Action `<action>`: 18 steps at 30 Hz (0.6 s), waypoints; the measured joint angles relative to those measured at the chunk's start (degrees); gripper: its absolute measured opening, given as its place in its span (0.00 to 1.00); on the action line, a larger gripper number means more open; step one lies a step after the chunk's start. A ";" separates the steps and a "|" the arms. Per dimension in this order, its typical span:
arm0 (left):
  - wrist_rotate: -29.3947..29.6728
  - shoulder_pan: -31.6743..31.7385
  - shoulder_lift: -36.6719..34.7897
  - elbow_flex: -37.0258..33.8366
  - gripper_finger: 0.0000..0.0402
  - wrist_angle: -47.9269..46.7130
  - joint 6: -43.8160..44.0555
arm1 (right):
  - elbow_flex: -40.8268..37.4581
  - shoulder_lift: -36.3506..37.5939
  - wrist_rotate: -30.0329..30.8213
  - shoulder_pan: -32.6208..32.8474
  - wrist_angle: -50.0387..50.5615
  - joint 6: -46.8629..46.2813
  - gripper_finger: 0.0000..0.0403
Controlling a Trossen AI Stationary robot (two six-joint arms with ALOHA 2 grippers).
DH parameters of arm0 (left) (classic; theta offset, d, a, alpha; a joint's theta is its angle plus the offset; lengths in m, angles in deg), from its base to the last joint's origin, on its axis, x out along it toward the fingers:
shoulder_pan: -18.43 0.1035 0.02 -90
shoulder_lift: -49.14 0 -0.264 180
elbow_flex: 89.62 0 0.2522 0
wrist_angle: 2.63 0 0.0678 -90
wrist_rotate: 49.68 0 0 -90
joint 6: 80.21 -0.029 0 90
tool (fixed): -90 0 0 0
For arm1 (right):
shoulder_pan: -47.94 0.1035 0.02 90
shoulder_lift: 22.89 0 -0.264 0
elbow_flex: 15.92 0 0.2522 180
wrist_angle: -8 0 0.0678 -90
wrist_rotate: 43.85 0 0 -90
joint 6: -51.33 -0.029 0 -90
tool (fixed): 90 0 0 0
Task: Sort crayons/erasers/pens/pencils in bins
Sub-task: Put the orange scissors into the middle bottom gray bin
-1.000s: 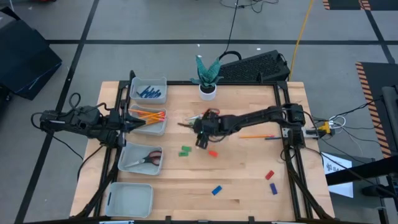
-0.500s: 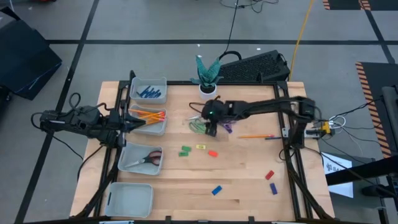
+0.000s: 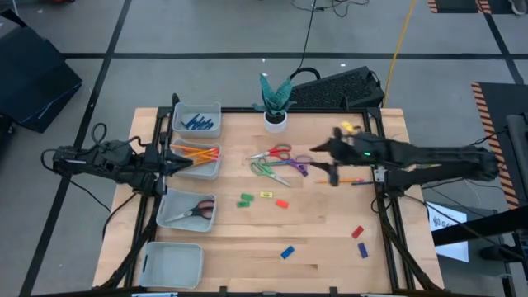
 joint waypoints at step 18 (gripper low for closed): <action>0.00 0.00 0.02 -0.02 0.07 0.00 0.00 | -29.46 43.74 0.08 4.73 -10.51 -5.01 0.02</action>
